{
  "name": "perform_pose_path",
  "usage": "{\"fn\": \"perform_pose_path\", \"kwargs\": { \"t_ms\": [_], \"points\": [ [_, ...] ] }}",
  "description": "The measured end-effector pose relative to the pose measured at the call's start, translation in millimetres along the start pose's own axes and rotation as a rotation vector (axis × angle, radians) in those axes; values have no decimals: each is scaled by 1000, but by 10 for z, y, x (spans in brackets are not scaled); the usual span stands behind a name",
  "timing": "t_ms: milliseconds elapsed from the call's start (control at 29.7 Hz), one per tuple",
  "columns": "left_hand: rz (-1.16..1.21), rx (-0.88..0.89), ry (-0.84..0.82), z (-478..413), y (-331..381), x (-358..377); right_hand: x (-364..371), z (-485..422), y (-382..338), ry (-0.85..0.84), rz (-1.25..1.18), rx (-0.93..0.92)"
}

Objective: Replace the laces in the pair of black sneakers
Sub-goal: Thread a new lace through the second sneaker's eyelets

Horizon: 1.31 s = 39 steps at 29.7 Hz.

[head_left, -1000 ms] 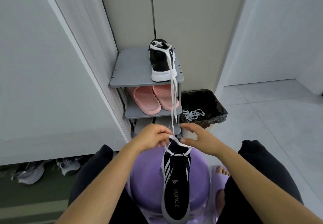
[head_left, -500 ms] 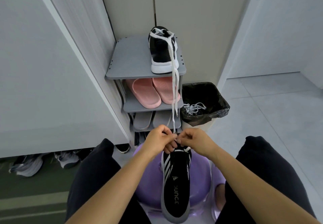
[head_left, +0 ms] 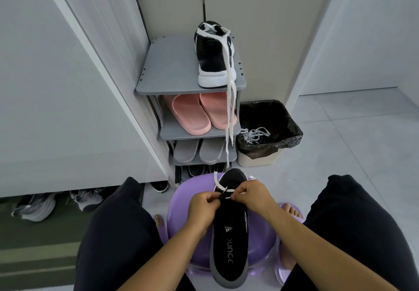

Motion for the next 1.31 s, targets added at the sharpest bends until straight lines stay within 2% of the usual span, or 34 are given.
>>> {"fn": "perform_pose_path", "kwargs": {
  "t_ms": [101, 202, 337, 607, 910, 1315],
  "points": [
    [228, -56, -34, 26, -70, 9, 0, -5, -19, 36, -42, -10],
    [298, -81, -54, 31, -120, 32, -6, -5, -35, 86, -68, -8],
    [281, -65, -32, 48, -144, 41, 45, -11, -30, 91, -91, -7],
    [336, -53, -12, 55, -180, 30, 130, -12, -72, 24, 22, -69],
    [109, 38, 89, 20, -191, -18, 140, -12, -154, -38, 66, -144],
    [257, -9, 66, -4, -280, -16, 135, 0, -179, -71, 11, -184]
  ]
}}
Point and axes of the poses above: each hand's wrist, its own z-axis away from the middle knuckle, its own x-axis out of the palm, y = z × x, the point moved 9 cm from there along -z, towards the middle knuckle, and after that the axes turned 10 degrees about -y, right-handed, at the moved point
